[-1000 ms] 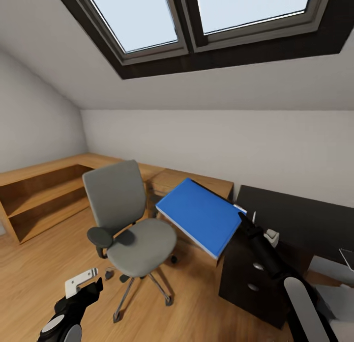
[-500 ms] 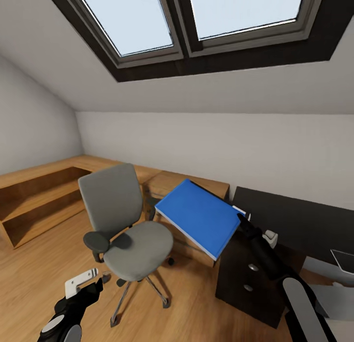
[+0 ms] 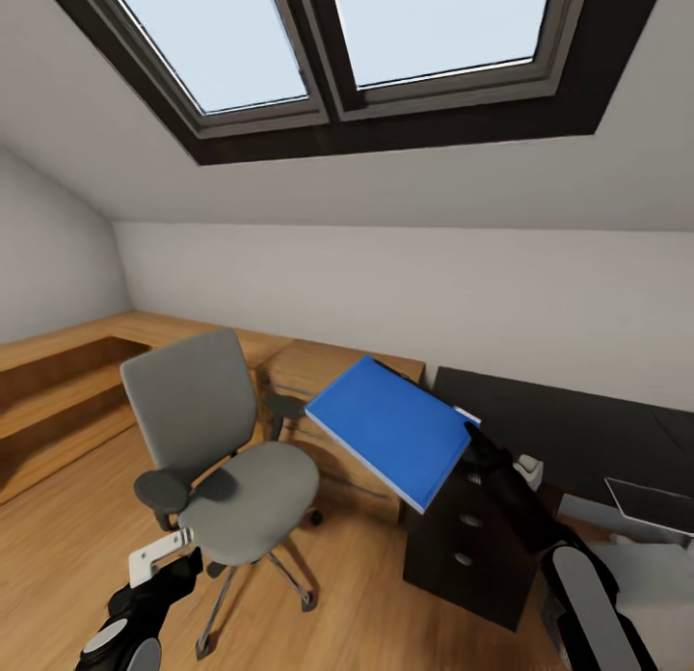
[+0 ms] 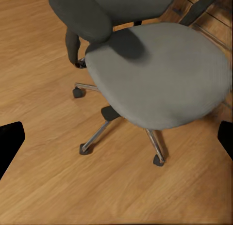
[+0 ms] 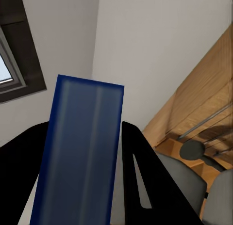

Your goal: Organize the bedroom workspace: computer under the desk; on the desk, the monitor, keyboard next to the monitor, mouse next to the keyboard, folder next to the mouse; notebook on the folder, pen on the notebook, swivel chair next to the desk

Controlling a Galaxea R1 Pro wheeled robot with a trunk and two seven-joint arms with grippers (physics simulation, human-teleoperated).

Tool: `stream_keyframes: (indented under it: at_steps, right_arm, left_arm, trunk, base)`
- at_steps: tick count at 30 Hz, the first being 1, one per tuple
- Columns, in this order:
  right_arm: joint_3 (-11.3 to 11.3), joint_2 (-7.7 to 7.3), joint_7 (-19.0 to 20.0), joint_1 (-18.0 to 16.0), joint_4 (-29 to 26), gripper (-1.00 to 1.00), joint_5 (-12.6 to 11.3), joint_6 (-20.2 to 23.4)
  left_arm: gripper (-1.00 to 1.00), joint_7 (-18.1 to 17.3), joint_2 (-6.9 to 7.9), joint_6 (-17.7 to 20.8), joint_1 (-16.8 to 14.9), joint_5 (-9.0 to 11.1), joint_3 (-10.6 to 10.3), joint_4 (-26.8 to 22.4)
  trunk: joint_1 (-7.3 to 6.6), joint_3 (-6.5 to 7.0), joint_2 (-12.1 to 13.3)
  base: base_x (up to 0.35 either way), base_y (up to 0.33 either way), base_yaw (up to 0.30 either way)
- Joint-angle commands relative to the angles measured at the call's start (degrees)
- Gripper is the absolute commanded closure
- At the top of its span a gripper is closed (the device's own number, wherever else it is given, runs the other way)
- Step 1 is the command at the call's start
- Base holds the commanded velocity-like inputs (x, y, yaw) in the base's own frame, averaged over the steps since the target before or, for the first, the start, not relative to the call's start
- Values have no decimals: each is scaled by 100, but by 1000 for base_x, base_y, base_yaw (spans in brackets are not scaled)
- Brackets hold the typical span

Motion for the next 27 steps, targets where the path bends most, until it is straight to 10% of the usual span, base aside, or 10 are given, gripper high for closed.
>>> stream_keyframes:
  at_steps: [1, 22, 27]
  right_arm:
    - [-14, 2, 7, -5, -4, 100, -37, 39]
    - [-32, -17, 42, -6, 18, 100, -48, 29]
    - [-31, -12, 63, -5, 21, 100, -71, 39]
  left_arm:
    - [-100, 39, 3, 13, 0, 56, -3, 2]
    - [-100, 32, 42, -232, 308, -154, -503, 2244]
    - [-100, 22, 47, -1402, 308, -275, -1117, 3150]
  trunk:
    - [-22, 13, 38]
    - [-352, 282, 640]
    - [-352, 282, 640]
  base:
    - [0, 0, -262]
    - [0, 0, -85]
    - [0, 0, 0]
